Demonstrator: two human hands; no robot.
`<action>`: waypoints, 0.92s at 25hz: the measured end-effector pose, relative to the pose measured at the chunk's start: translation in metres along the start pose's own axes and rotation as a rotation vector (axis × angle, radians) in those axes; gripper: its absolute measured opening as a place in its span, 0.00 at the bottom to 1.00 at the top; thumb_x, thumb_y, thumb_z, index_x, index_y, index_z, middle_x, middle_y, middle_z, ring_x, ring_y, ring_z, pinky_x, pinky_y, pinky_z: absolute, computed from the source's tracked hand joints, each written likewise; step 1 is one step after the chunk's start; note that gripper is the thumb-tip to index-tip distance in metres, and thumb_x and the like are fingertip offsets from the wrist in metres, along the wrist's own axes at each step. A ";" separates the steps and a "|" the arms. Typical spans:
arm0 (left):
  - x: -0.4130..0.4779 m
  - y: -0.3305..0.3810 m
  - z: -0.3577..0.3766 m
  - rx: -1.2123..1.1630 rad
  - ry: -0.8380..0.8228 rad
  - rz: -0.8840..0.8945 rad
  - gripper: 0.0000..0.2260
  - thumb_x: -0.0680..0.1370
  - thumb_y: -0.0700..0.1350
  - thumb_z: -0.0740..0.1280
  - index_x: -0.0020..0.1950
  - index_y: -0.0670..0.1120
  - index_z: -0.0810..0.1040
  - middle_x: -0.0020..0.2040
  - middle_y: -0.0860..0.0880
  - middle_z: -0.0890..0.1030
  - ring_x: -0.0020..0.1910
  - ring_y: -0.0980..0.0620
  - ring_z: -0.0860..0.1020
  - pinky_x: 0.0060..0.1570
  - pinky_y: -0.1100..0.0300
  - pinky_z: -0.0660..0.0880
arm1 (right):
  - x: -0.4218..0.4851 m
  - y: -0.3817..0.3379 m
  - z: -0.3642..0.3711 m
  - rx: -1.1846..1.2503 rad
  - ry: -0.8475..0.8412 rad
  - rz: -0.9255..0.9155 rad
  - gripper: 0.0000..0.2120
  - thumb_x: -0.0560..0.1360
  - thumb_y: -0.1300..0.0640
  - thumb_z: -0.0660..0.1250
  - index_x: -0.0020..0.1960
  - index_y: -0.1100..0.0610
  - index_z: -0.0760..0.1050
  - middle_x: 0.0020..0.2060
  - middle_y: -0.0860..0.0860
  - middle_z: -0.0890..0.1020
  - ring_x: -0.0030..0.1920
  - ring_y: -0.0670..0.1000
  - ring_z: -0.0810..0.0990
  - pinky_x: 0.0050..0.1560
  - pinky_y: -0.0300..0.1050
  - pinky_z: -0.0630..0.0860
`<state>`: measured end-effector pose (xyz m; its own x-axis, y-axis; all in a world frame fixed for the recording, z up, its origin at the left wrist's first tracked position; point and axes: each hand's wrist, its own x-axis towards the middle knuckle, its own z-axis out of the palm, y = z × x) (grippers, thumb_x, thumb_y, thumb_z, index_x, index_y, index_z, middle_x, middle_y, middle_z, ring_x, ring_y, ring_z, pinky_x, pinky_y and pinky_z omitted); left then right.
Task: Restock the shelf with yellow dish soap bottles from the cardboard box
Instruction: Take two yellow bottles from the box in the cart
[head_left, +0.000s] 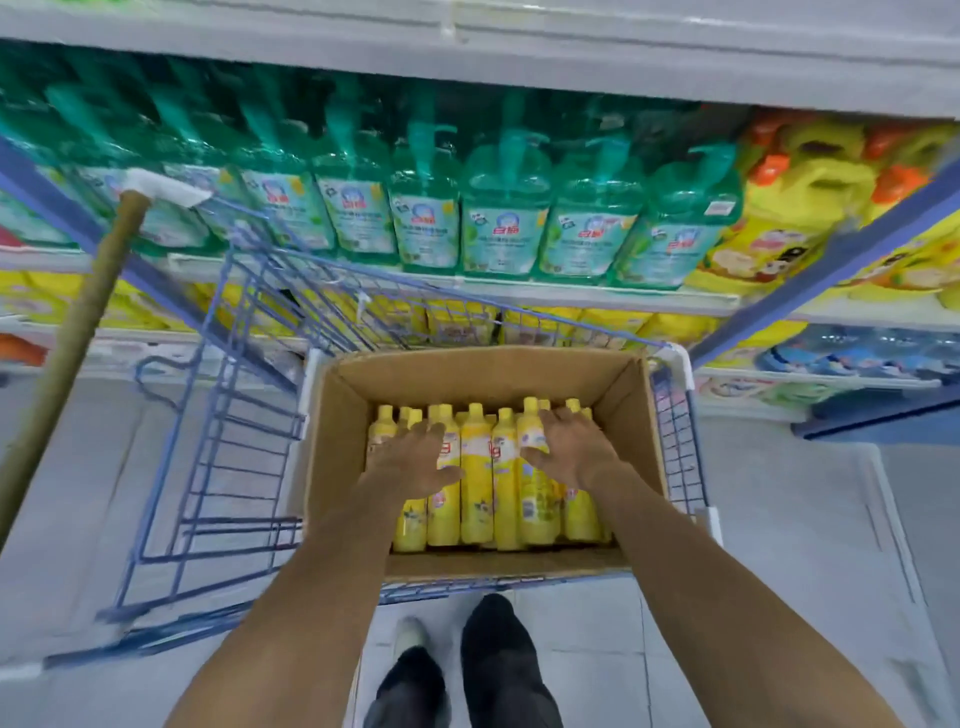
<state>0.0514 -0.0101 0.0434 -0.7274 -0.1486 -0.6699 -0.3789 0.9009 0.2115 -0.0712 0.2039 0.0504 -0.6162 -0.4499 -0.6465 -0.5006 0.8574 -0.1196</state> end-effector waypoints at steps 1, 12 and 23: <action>0.008 -0.002 0.000 -0.021 0.006 -0.007 0.38 0.79 0.64 0.63 0.80 0.45 0.56 0.77 0.41 0.64 0.74 0.39 0.65 0.66 0.43 0.71 | 0.009 0.003 0.002 0.009 0.003 0.000 0.36 0.80 0.36 0.59 0.78 0.58 0.58 0.73 0.59 0.66 0.73 0.62 0.66 0.66 0.60 0.72; 0.136 -0.029 0.017 -0.152 0.054 -0.013 0.31 0.77 0.58 0.68 0.74 0.45 0.64 0.69 0.40 0.73 0.67 0.38 0.73 0.63 0.44 0.73 | 0.107 0.016 0.037 0.194 0.055 0.058 0.31 0.80 0.43 0.63 0.76 0.58 0.60 0.71 0.57 0.68 0.69 0.61 0.70 0.60 0.56 0.74; 0.167 -0.021 0.061 -0.350 0.151 -0.050 0.30 0.71 0.45 0.76 0.69 0.44 0.69 0.67 0.43 0.73 0.66 0.41 0.72 0.59 0.53 0.71 | 0.127 0.016 0.065 0.409 0.184 0.096 0.29 0.75 0.51 0.73 0.71 0.60 0.68 0.65 0.60 0.75 0.64 0.61 0.75 0.61 0.54 0.75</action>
<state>-0.0276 -0.0288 -0.1166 -0.7693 -0.2705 -0.5787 -0.5693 0.7013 0.4290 -0.1181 0.1768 -0.0831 -0.7642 -0.3686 -0.5293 -0.1775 0.9091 -0.3768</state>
